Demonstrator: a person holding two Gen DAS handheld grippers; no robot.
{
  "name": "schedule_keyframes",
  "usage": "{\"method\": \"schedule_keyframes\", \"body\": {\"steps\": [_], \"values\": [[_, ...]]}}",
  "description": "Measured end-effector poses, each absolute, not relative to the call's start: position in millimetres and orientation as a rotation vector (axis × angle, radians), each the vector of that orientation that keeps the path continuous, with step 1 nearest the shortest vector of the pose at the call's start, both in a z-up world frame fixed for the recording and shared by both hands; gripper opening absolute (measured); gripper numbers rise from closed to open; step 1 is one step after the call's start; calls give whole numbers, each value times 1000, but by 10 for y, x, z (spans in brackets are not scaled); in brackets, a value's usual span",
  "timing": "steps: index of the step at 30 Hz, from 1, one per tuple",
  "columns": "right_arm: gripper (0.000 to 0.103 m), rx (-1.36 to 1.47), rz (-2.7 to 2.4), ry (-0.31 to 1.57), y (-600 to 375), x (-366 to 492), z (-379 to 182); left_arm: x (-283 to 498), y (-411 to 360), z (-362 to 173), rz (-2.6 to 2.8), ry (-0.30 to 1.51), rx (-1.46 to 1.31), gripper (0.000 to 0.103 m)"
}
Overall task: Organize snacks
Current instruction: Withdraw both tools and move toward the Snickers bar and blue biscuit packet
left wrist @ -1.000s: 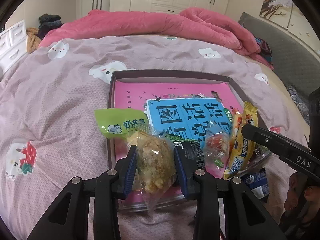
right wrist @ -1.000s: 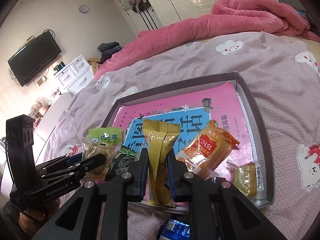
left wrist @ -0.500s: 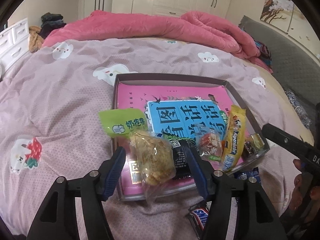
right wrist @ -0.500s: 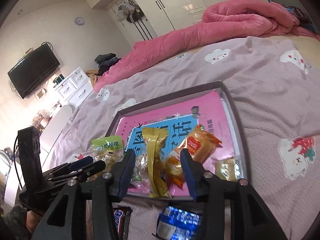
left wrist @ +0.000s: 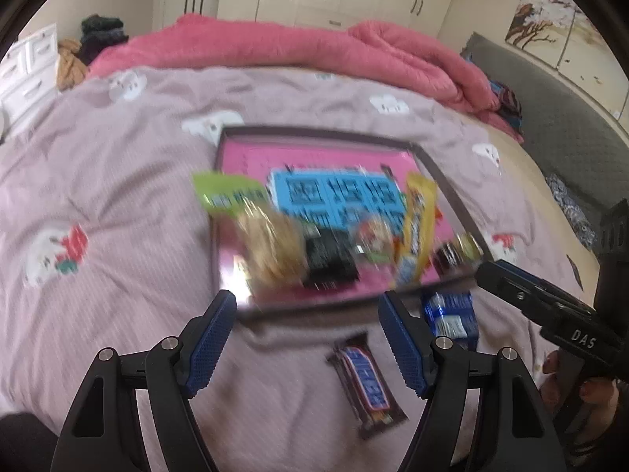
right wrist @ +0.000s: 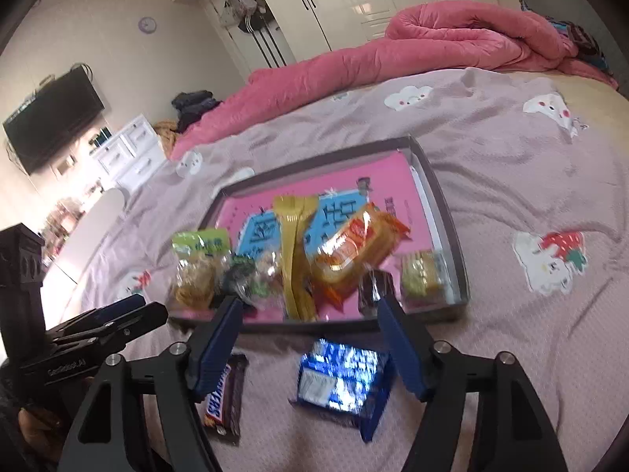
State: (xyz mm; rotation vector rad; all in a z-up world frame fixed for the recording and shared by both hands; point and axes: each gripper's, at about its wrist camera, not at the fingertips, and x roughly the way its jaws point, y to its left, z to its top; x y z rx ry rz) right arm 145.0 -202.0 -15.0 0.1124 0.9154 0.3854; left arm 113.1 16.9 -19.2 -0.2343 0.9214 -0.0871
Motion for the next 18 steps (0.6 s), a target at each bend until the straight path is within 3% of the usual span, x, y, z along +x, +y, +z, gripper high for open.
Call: {"method": "schedule_keyframes", "body": {"steps": [18], "values": [[74,78,273,1072,-2021,1355,-544,910,-380,-691,-119,1088,-157,76]]}}
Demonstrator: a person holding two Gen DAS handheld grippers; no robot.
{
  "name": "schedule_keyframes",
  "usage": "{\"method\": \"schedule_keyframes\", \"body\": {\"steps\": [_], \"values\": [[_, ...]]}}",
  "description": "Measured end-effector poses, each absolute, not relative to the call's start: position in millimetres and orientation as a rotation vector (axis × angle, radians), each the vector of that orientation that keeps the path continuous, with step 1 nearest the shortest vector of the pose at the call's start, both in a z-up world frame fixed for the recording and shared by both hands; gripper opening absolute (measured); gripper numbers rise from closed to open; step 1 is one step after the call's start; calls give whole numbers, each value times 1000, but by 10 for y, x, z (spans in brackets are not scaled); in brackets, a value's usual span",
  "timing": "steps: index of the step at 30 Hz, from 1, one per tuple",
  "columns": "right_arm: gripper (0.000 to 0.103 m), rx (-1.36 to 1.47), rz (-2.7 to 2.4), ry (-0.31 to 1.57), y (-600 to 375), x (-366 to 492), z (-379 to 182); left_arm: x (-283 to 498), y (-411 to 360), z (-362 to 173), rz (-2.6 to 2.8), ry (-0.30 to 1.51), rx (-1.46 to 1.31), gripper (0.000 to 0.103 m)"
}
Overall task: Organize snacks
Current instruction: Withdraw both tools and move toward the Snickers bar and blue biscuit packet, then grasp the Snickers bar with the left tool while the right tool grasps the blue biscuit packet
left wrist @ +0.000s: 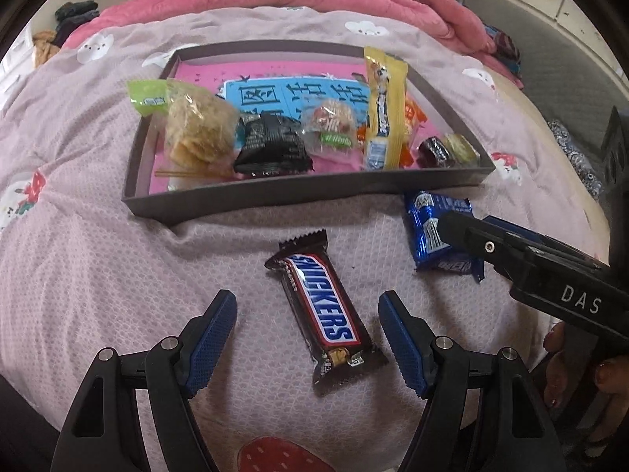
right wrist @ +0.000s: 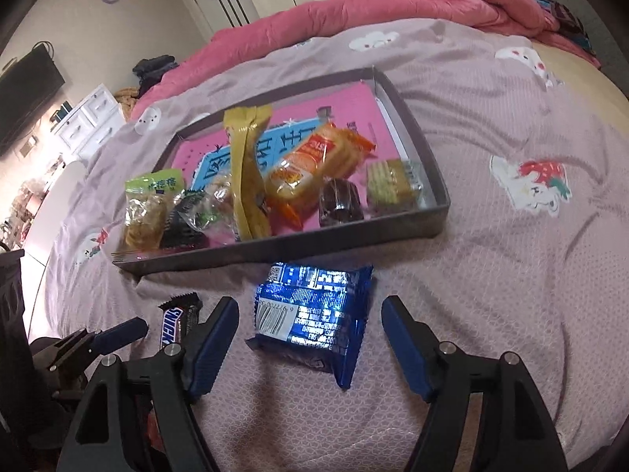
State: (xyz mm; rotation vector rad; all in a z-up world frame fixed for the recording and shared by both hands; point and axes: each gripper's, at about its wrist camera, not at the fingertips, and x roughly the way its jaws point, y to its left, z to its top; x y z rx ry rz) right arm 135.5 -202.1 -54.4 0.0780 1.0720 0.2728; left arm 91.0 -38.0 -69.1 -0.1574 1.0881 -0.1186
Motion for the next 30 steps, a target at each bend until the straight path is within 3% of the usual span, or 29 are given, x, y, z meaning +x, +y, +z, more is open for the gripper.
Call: {"method": "schedule_keyframes", "body": {"steps": [14,17,18,21,24,30], "values": [[73,-3,257,1084,-1873,1413,-736,968,-477,-779,-87,1098,-103,75],[64,-4,259,1083,-1875,1414,-771,964,-452,-788,-72,1097,-98,69],[56,-18,250,1083,-1873,1414,-779,959,-446,-790,-69,1097,-93,68],[52,-23,250,1077,-1889,1408,-765,961,-499,-809,-65,1092,-48,47],[51,-5,257,1074,-1922,1395,-732,953,-522,-811,-73,1088,-36,34],[51,48,284,1040,-2001,1304,-562,938,-426,-749,-91,1083,-94,30]]}}
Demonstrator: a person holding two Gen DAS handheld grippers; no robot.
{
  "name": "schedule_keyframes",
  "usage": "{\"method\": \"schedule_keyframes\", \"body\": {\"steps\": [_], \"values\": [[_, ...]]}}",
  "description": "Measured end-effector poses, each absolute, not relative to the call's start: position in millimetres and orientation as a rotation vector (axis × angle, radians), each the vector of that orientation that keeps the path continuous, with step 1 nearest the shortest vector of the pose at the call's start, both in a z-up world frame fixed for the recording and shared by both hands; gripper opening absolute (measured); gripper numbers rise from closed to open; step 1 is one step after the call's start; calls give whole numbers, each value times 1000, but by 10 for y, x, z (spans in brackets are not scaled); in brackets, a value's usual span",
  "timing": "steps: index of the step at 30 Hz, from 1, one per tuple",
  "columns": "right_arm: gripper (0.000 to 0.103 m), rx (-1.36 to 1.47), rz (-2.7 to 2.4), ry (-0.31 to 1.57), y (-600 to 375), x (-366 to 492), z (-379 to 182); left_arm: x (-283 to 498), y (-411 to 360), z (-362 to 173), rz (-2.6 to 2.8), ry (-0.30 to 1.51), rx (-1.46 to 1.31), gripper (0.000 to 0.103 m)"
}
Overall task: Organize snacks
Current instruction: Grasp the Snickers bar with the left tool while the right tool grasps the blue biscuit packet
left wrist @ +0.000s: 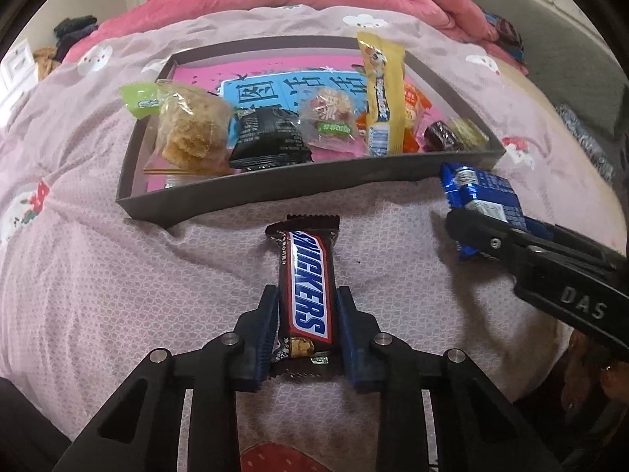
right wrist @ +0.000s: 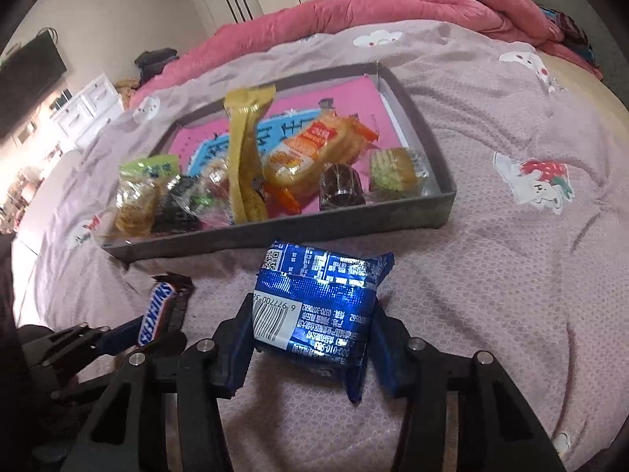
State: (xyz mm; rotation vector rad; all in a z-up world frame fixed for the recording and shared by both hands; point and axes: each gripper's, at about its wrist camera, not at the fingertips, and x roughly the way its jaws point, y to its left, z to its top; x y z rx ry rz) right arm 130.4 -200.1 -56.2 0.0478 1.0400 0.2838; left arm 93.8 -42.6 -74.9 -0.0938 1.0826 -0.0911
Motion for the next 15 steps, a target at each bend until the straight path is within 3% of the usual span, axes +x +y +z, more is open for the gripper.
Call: {"method": "schedule_keyframes", "body": {"steps": [15], "values": [[51,93,305,874,-2105,1193,-167,846,-273,-347,-128,1012,-206,29]]}}
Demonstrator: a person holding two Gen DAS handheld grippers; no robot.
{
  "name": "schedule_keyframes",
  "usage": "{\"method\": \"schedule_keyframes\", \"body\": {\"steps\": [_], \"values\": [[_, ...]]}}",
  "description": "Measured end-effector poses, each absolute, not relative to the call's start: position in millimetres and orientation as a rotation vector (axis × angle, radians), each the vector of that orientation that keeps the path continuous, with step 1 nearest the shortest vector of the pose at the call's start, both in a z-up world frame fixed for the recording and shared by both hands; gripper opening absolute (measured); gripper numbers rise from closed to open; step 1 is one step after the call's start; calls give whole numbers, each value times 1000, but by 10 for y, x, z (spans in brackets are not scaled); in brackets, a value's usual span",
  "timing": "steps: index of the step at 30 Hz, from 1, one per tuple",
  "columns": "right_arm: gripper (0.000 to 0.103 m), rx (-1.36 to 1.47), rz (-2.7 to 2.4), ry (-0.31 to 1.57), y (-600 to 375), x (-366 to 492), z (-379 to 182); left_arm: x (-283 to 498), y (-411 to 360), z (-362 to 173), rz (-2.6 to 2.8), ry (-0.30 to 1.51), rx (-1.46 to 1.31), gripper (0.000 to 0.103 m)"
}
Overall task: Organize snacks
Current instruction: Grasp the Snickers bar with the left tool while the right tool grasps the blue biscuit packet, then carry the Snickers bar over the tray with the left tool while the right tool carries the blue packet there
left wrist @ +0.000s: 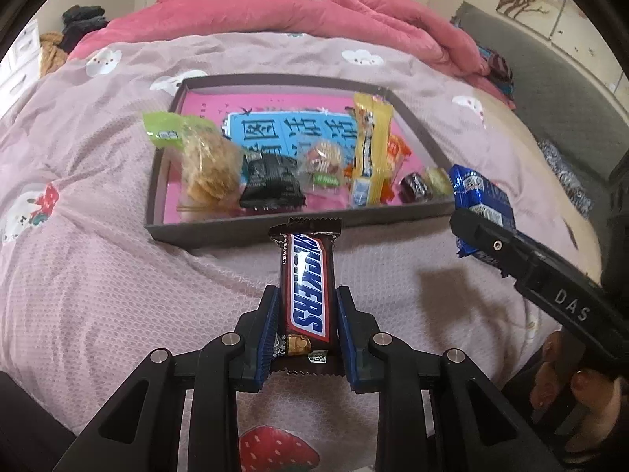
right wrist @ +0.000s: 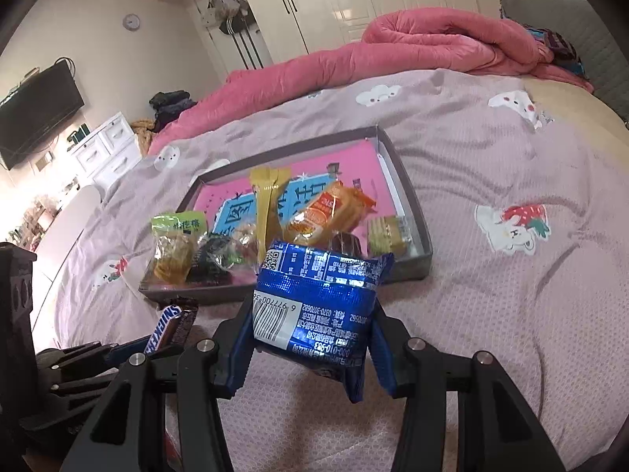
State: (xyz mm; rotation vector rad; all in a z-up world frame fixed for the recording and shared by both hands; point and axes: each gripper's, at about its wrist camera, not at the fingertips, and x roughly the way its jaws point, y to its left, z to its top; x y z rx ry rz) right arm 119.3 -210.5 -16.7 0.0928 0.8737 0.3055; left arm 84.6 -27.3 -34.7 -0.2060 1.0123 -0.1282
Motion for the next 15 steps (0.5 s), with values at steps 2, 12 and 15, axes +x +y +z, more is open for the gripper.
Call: {"method": "schedule_keyframes", "body": {"steps": [2,12,15], "values": [[51,91,310,860,-2096,1192,-135,833,-256,-312,-132,1005,-217,29],[51,85,327,834,-2067,1208,-85,828,-197,-242,-140,1012,-260,29],[51,88,330,828,-2076,1211,-71,814,-187,-213,-132,1010,-251,29]]}}
